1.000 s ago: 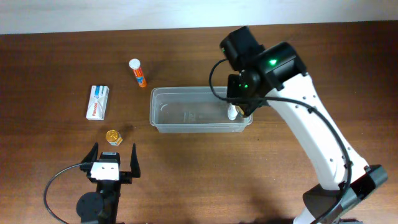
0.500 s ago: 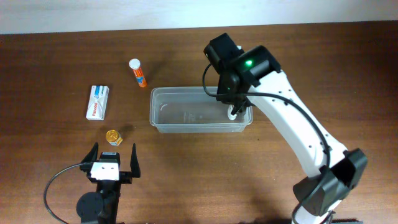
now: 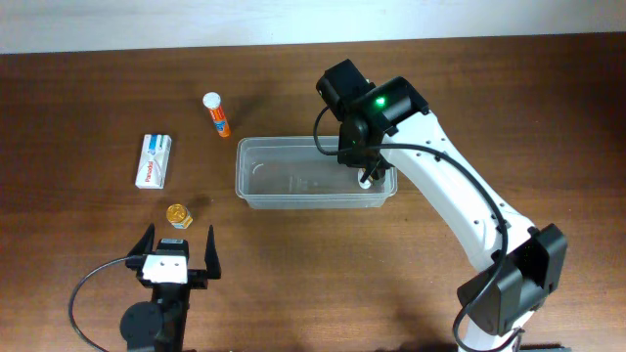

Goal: Pack container
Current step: 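Carry the dark bottle into the container beside the spray bottle, release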

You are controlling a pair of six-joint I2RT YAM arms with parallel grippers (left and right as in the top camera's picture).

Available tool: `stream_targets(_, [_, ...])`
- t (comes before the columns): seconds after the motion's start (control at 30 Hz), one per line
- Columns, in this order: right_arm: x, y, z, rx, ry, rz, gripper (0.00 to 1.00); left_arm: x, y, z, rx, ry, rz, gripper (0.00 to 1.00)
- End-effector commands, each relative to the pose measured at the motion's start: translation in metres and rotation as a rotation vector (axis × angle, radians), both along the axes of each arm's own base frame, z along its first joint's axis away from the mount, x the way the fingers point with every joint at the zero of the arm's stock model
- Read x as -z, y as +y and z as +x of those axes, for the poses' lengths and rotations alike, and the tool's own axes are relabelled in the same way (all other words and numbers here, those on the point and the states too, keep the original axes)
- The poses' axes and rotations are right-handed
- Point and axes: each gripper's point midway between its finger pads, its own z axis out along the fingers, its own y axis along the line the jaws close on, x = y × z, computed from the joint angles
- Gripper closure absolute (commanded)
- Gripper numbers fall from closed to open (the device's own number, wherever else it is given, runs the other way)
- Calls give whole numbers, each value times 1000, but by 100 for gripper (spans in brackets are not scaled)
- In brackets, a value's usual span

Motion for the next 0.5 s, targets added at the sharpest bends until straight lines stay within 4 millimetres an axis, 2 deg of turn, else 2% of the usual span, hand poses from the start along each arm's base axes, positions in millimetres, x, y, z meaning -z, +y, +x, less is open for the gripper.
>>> stream_targets(0.0, [2, -2, 2, -25, -8, -31, 80, 1, -1, 0, 8, -3, -7, 1])
stream_targets(0.2, [13, -1, 0, -50, 10, -38, 80, 1, -1, 0, 8, -3, -7, 1])
stream_targets(0.47, [37, 9, 0, -226, 47, -38, 80, 1, -1, 0, 8, -3, -7, 1])
